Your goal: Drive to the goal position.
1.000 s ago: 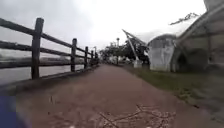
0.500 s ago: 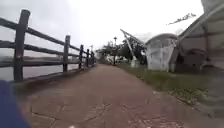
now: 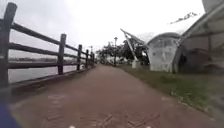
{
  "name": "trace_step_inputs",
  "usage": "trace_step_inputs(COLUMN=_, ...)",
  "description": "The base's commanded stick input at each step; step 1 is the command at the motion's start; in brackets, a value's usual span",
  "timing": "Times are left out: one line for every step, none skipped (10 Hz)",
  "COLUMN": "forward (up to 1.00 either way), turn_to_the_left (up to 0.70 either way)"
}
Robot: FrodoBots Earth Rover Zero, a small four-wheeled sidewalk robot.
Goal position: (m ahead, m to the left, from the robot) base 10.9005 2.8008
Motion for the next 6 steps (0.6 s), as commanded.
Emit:
trace_step_inputs(forward=0.7, turn_to_the_left=0.0)
trace_step_inputs(forward=0.7, turn_to_the_left=0.0)
trace_step_inputs(forward=0.7, turn_to_the_left=-0.35)
trace_step_inputs(forward=0.7, turn_to_the_left=-0.33)
trace_step_inputs(forward=0.7, turn_to_the_left=-0.3)
trace_step_inputs(forward=0.7, turn_to_the_left=-0.34)
